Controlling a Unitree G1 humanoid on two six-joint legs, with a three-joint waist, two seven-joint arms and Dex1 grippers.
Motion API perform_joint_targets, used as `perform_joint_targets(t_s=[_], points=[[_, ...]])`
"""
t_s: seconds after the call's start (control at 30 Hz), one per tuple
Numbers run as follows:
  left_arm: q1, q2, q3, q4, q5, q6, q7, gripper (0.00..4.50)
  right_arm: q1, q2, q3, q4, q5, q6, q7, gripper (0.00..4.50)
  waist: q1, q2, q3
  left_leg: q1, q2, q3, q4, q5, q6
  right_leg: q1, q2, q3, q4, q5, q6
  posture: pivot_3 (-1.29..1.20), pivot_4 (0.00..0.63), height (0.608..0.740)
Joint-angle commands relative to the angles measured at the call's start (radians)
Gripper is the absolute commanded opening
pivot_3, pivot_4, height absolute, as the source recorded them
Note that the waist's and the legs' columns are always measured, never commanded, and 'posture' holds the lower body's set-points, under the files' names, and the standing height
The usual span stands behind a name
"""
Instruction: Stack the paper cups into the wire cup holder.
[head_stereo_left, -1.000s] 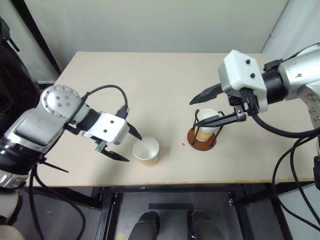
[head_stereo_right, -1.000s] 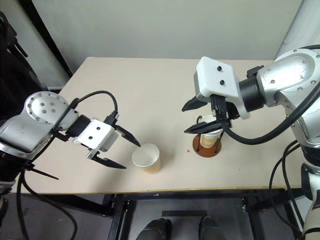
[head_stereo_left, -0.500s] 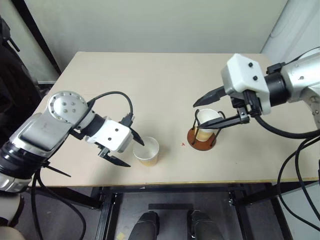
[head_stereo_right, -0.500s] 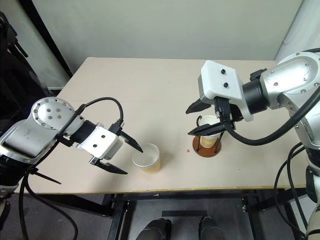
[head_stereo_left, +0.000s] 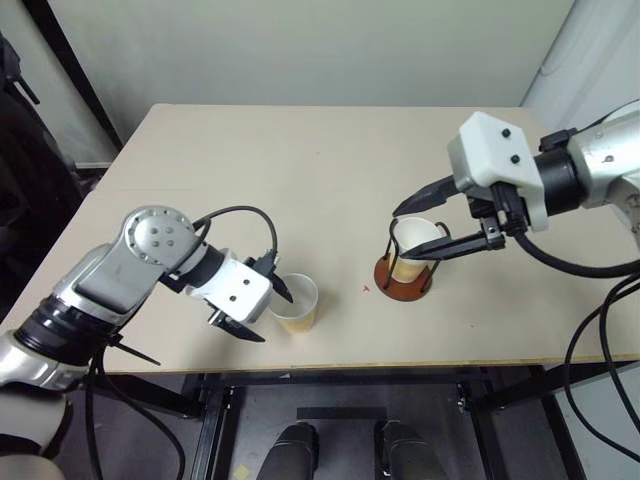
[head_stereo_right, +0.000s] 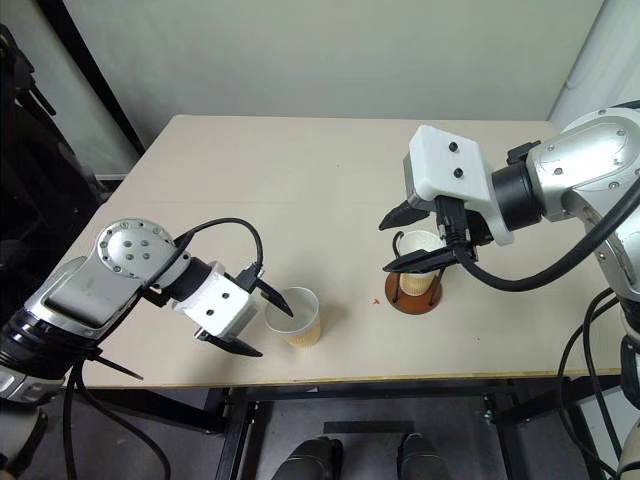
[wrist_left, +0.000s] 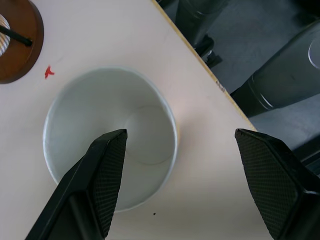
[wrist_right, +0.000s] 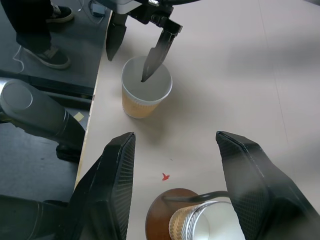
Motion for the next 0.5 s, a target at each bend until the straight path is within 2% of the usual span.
perform_joint_targets(t_s=[0.03, 0.23, 0.3, 0.5], points=[[0.002, -0.011, 0.046, 0.013, -0.004, 0.001, -0.031, 2.76, -0.018, -0.014, -0.026, -0.012, 0.013, 0.001, -0.006, 2.65, 0.000, 0.000, 0.000, 0.000, 0.000, 0.000, 0.000, 0.000, 0.000, 0.000, 0.000, 0.000, 0.000, 0.000, 0.000, 0.00, 0.150, 0.740], [-0.055, -0.007, 0.043, 0.089, -0.013, 0.032, -0.040, 0.57, -0.013, -0.024, -0.023, -0.002, 0.005, -0.009, -0.001, 2.65, 0.002, 0.000, 0.000, 0.000, 0.000, -0.001, 0.000, 0.000, 0.000, 0.000, 0.000, 0.000, 0.001, 0.000, 0.000, 0.00, 0.150, 0.740], [-0.058, 0.007, 0.030, 0.096, -0.020, 0.027, -0.040, 0.03, -0.011, -0.026, -0.021, 0.002, 0.004, -0.013, 0.000, 2.65, 0.001, 0.000, 0.000, 0.000, 0.000, -0.001, 0.001, 0.000, 0.000, 0.000, 0.000, 0.000, 0.001, 0.000, 0.000, 0.00, 0.150, 0.740], [-0.066, 0.032, 0.025, 0.053, -0.103, 0.121, -0.040, 0.03, -0.008, -0.038, -0.021, 0.014, -0.004, -0.024, 0.004, 2.65, 0.001, 0.000, 0.000, 0.000, 0.000, -0.001, 0.000, 0.000, 0.000, 0.000, 0.000, -0.001, 0.000, 0.000, 0.000, 0.00, 0.150, 0.740]])
